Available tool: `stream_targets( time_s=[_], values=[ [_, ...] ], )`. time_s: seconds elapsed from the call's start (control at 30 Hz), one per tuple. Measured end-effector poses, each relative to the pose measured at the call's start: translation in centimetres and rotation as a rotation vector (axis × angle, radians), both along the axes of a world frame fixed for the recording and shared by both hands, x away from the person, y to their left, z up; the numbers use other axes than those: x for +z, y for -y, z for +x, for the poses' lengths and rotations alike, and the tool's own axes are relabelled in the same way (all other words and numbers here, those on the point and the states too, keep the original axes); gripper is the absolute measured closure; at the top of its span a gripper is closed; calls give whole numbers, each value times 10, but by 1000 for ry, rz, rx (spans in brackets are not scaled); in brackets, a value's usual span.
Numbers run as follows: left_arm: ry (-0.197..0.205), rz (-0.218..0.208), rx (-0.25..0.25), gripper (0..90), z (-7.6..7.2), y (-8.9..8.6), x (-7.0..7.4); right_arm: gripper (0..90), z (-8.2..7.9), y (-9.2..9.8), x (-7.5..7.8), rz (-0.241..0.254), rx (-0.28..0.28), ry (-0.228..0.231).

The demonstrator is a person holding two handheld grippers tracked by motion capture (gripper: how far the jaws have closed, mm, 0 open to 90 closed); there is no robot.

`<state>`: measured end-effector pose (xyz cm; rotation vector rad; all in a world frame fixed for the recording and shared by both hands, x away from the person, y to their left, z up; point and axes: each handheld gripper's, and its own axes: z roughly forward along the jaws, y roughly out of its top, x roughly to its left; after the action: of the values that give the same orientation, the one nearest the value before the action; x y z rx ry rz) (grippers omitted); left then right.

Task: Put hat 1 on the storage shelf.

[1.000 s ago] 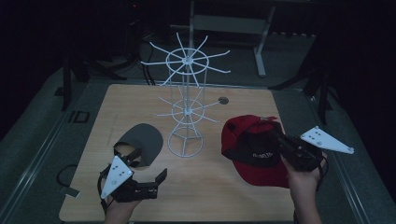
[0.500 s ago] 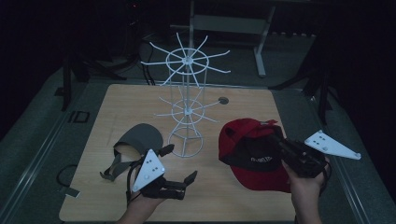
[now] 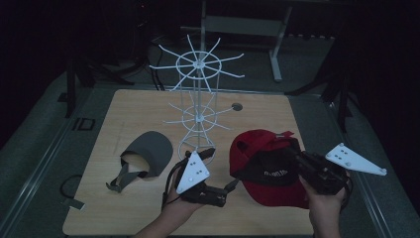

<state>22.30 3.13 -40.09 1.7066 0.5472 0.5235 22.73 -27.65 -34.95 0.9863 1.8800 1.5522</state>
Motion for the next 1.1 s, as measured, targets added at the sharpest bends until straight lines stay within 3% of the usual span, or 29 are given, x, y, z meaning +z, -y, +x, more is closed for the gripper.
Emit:
stream_targets(
  time_s=[0.17, 0.33, 0.47, 0.57, 0.63, 0.77, 0.9, 1.1],
  values=[
    [5, 17, -4, 39, 16, 16, 8, 868, -1, -1, 0, 1, 17, -6],
    [-13, 63, -6, 40, 30, 26, 13, 868, -1, -1, -1, 2, 32, -7],
    [-24, 68, -20, 61, 34, 30, 14, 868, -2, -1, -1, 8, 40, -5],
    [-6, 55, -11, 135, 37, 37, 17, 868, -3, -2, -1, 11, 46, 0],
    [16, 69, 4, 168, 37, 40, 20, 868, -2, -2, -1, 8, 46, 0],
    [18, 88, -17, 370, 37, 44, 22, 868, -1, -2, -3, 5, 43, -2],
    [12, 83, 12, 610, 39, 47, 23, 868, 0, -3, -5, 6, 39, -8],
    [13, 95, 20, 847, 41, 56, 26, 868, 1, -4, -10, 6, 43, -17]
  ],
)
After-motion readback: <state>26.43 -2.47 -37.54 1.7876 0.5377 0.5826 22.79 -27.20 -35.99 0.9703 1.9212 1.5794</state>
